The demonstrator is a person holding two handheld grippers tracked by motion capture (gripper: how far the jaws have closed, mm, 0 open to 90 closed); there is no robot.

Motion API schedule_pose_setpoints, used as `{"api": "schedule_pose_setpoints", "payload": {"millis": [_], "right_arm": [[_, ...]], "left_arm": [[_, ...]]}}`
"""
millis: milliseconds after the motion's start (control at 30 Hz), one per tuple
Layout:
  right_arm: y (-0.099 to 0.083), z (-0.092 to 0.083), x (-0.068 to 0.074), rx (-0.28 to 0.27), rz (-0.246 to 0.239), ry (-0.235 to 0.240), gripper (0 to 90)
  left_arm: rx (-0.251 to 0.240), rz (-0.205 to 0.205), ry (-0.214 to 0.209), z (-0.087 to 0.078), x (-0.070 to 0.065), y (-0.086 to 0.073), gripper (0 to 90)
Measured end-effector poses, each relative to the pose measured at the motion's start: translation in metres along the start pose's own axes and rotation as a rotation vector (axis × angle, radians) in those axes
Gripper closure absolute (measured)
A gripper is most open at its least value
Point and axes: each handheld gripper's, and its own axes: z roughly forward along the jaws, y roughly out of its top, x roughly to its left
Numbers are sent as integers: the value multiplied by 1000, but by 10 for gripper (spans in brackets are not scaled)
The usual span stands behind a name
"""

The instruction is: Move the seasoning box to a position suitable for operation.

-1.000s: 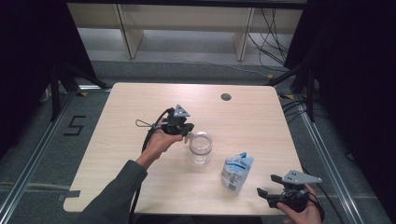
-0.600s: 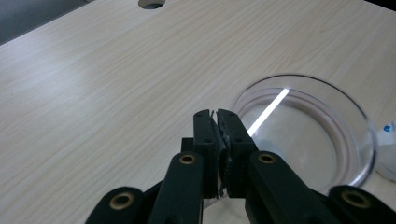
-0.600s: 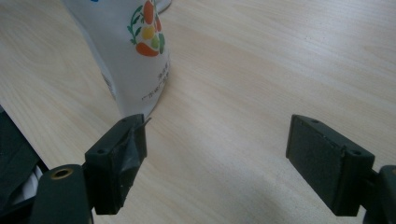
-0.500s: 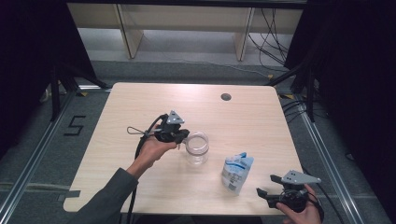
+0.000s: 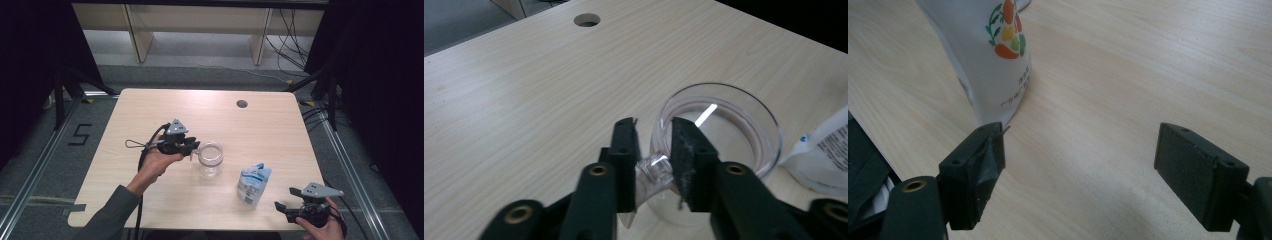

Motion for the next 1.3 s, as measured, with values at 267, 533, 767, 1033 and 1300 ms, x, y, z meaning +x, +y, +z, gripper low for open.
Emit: {"api": "schedule_pose_setpoints", "payload": {"millis": [267,533,767,1033,1300], "right_arm": [[1,1,-1,-5,-31,2,215],[1,1,-2,-8,-39,-4,215],[0,2,-2,-4,-34,3,215],[0,3,-1,-3,-33,5,215],[0,3,-2,-3,-38,4,215]], "left_arm": [[-54,-28,-32,-9,11,-31,546],[-43,-27,-21,0,16,-56,494],[-39,3,-26,17,17,-61,481],[-15,37,-2,30,16,-63,503],[-39,24,-4,39,16,-63,608]]}}
